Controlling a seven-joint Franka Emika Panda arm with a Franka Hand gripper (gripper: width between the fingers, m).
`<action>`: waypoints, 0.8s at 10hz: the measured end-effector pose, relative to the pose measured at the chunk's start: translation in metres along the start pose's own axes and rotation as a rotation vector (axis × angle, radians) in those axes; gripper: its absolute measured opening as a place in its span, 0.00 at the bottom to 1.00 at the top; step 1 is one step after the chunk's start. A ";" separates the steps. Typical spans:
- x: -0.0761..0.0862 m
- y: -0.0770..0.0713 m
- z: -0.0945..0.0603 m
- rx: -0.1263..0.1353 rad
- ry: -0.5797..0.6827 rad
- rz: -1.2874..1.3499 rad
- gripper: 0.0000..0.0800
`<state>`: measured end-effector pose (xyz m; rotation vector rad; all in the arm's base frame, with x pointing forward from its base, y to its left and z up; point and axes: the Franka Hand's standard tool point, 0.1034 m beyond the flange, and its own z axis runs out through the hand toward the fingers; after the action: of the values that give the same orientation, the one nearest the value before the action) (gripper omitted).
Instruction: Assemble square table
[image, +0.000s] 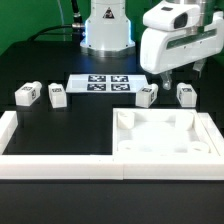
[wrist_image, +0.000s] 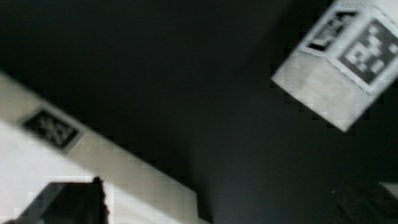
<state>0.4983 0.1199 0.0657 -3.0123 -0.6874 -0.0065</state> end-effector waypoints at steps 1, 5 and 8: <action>0.000 0.000 0.000 0.001 0.001 0.033 0.81; 0.001 -0.003 0.000 0.015 0.001 0.266 0.81; 0.001 -0.009 0.003 0.040 -0.008 0.586 0.81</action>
Offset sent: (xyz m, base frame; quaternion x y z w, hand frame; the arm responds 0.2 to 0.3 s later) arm 0.0000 0.0000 0.0000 0.0000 0.0000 0.1938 0.9810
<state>0.4958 0.1284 0.0636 -3.0461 0.2097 0.0414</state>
